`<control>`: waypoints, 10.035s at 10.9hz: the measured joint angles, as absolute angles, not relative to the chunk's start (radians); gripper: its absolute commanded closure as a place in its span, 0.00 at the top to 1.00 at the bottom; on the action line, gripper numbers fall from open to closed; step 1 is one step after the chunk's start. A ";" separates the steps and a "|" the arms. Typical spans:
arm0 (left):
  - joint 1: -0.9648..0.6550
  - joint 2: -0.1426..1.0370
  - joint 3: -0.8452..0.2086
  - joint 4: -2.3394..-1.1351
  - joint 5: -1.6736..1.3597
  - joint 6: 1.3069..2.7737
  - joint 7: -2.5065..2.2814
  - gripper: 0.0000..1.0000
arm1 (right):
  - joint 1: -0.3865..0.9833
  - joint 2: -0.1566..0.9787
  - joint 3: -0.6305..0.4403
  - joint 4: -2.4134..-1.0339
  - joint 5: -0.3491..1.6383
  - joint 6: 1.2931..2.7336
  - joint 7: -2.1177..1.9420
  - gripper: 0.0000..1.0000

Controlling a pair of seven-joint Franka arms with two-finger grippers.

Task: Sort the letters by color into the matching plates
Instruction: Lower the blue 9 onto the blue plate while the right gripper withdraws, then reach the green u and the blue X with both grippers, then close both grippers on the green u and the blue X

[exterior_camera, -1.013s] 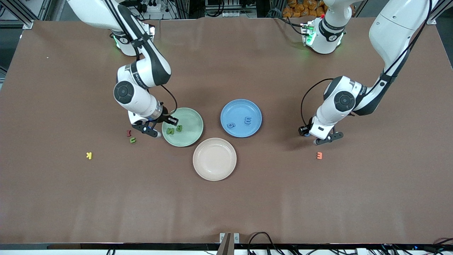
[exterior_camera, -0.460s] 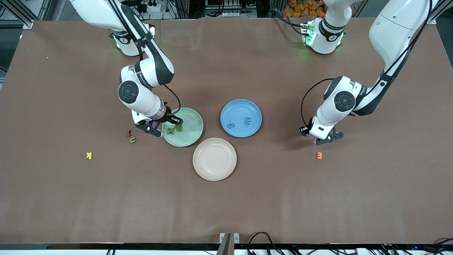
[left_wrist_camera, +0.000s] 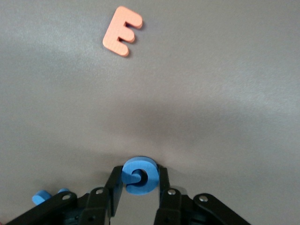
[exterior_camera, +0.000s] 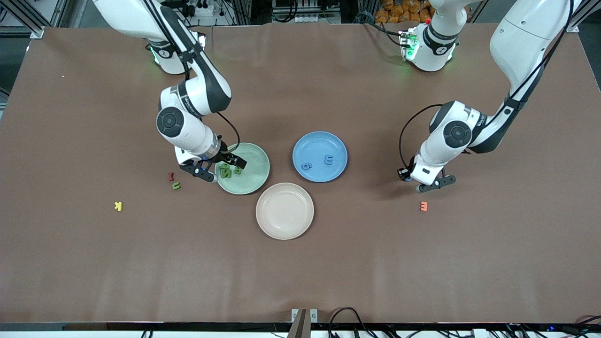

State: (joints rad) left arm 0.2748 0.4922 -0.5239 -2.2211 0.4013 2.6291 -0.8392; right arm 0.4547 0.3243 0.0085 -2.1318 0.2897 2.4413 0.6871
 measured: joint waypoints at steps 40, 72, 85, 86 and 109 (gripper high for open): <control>-0.328 0.694 -0.515 -1.743 0.296 2.366 -1.444 1.00 | 0.240 0.443 -0.140 -2.089 0.173 2.515 0.166 1.00; -0.155 0.354 -0.225 -1.814 0.178 1.958 -0.290 1.00 | 0.270 0.458 -0.104 -2.172 -0.035 2.590 -0.372 1.00; -0.147 0.285 -0.078 -2.145 -0.026 2.340 -0.214 1.00 | 0.251 0.467 -0.108 -2.179 -0.035 2.616 -0.387 1.00; -0.147 0.283 -0.076 -2.152 -0.035 2.347 -0.243 1.00 | 0.251 0.471 -0.108 -2.179 -0.035 2.623 -0.387 1.00; -0.147 0.298 -0.054 -2.365 -0.039 2.584 -0.487 0.78 | 0.126 0.478 -0.021 -2.145 -0.028 2.658 -0.387 0.66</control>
State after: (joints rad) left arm -0.1470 0.2976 -0.0538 -2.3649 -0.0388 2.5838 -0.4874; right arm 0.1265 0.4776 -0.0214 -2.1453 -0.0275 2.6580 -0.3865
